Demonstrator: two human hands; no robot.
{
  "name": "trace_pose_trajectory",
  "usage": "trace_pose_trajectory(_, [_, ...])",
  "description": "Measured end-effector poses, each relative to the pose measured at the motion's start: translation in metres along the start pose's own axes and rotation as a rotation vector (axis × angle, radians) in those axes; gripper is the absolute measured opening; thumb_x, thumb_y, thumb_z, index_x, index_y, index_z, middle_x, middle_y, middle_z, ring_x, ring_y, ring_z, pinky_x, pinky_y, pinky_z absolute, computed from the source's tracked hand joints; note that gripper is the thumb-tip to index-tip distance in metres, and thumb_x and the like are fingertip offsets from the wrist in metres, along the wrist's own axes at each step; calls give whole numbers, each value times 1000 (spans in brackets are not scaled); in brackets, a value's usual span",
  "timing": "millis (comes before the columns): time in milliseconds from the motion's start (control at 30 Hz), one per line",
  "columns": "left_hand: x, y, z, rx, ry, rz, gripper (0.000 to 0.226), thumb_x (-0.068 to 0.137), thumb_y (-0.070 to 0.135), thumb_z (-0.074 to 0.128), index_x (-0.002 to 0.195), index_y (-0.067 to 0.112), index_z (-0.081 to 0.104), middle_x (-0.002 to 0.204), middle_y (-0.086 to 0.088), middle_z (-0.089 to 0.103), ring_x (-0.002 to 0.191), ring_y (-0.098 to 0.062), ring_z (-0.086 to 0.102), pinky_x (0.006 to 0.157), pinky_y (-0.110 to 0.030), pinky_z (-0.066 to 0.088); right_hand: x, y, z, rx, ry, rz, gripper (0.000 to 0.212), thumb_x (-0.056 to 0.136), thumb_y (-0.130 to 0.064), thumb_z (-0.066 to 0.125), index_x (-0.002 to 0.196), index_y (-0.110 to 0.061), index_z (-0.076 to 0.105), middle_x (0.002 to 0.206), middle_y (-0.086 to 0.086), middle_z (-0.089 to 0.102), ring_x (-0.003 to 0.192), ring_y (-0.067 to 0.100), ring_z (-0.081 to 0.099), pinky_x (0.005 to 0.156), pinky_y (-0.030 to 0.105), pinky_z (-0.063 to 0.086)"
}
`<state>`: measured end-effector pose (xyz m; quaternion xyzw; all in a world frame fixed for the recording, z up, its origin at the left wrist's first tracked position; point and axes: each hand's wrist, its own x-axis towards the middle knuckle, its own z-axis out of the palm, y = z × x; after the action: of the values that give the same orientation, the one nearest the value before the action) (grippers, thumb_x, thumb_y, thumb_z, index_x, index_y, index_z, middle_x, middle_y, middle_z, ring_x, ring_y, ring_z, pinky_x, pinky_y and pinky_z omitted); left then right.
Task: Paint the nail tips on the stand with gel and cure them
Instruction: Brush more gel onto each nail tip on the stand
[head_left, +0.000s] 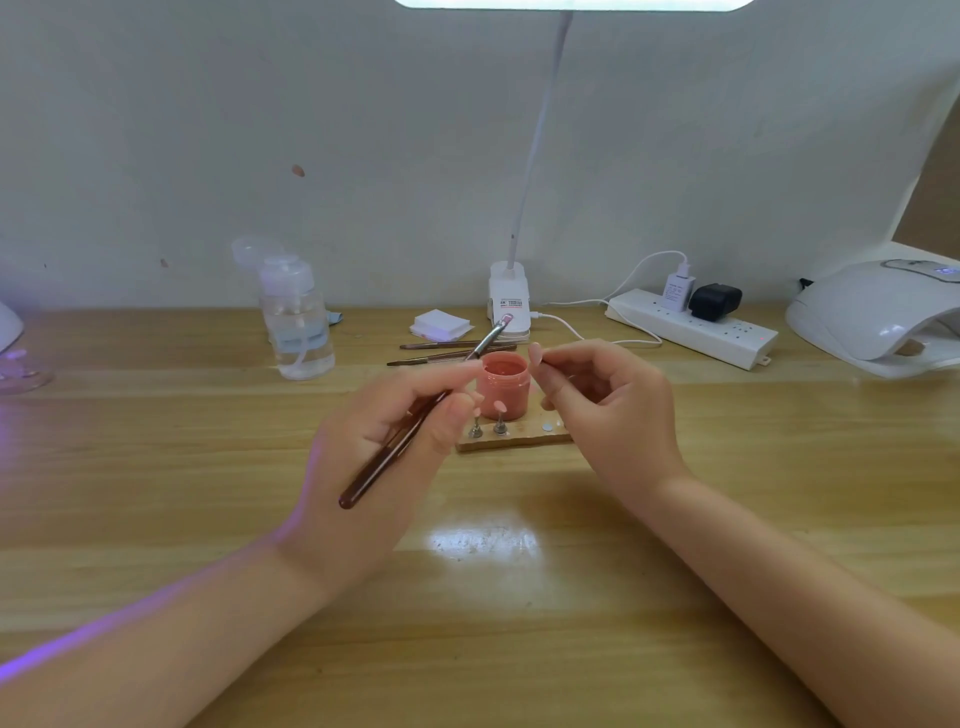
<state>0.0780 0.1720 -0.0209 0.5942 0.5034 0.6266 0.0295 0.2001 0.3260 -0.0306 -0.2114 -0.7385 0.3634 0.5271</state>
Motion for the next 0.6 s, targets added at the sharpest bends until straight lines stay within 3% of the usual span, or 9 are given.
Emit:
trace_pose_trajectory(133, [1, 0, -1, 172, -60, 90, 20, 94, 27, 52, 105, 29, 68, 95, 19, 63, 89, -3, 61, 80, -11, 41, 2, 0, -1, 30, 5, 5, 5, 85, -24, 74, 85, -19, 73, 73, -6, 71, 64, 28, 65, 57, 47, 53])
trace_pose_trajectory(300, [-1, -1, 0, 235, -94, 108, 31, 95, 27, 52, 125, 32, 57, 110, 21, 66, 105, 0, 62, 88, -9, 42, 2, 0, -2, 35, 9, 0, 7, 84, -22, 75, 86, -16, 74, 72, -4, 71, 64, 28, 65, 58, 47, 53])
trace_pose_trajectory(600, [-1, -3, 1, 265, -108, 104, 27, 95, 23, 58, 121, 25, 62, 108, 17, 69, 102, -4, 63, 84, -13, 45, 1, 0, -2, 29, -11, -4, 6, 82, -15, 76, 87, -13, 74, 72, -4, 71, 62, 24, 65, 59, 39, 54])
